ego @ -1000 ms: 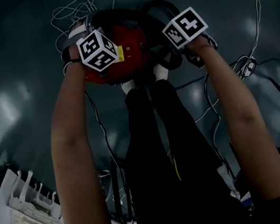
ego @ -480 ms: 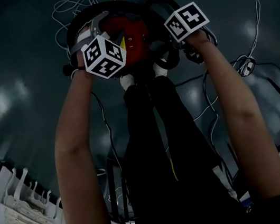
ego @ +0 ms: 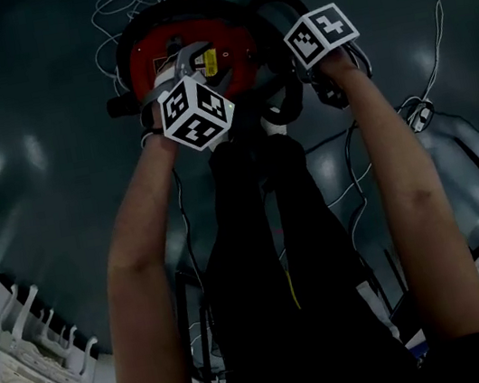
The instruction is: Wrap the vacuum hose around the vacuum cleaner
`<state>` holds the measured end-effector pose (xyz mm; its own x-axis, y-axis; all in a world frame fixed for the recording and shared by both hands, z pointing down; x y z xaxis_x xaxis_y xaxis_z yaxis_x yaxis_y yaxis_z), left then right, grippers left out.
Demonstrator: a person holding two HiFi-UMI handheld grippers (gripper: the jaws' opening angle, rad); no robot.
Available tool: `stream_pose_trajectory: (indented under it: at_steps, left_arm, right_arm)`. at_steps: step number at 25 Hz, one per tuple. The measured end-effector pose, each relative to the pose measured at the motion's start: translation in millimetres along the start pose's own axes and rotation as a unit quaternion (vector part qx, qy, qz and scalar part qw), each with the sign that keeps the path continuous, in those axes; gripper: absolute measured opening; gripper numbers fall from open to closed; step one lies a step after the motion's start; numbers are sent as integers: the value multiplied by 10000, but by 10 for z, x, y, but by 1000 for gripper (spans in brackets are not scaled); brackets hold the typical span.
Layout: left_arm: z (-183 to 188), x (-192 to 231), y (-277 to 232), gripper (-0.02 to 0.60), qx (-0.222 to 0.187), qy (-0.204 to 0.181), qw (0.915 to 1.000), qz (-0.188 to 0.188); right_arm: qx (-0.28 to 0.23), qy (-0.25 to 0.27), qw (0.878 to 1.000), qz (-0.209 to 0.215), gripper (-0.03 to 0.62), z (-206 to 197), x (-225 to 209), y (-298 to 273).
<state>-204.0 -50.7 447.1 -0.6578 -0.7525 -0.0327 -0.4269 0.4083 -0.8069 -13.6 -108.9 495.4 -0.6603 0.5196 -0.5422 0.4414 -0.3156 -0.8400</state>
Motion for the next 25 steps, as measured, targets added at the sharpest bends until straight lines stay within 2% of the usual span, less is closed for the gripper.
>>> stream_pose_trajectory:
  at_steps: [5, 15, 25]
  left_arm:
    - [-126, -155, 54, 230, 0, 583, 9983, 8]
    - [-359, -739, 13, 236, 18, 1271, 9919, -82]
    - [-474, -1124, -101, 247, -30, 2007, 9781, -550]
  right_arm:
    - [297, 19, 9992, 266, 169, 9, 10, -78]
    - [536, 72, 9955, 779, 167, -24, 93, -186]
    - [446, 66, 9973, 577, 167, -109, 255, -296]
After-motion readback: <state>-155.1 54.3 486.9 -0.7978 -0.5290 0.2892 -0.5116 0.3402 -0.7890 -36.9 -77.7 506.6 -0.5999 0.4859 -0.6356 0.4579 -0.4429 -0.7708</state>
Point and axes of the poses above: the fingertips, and each gripper's own axes: y backward along the fingers, x to its left, z out of its top, the point moved 10 cm from there along y, backward along the fingers, and after that the axes turned 7 degrees about y, right-handed, at the moved point
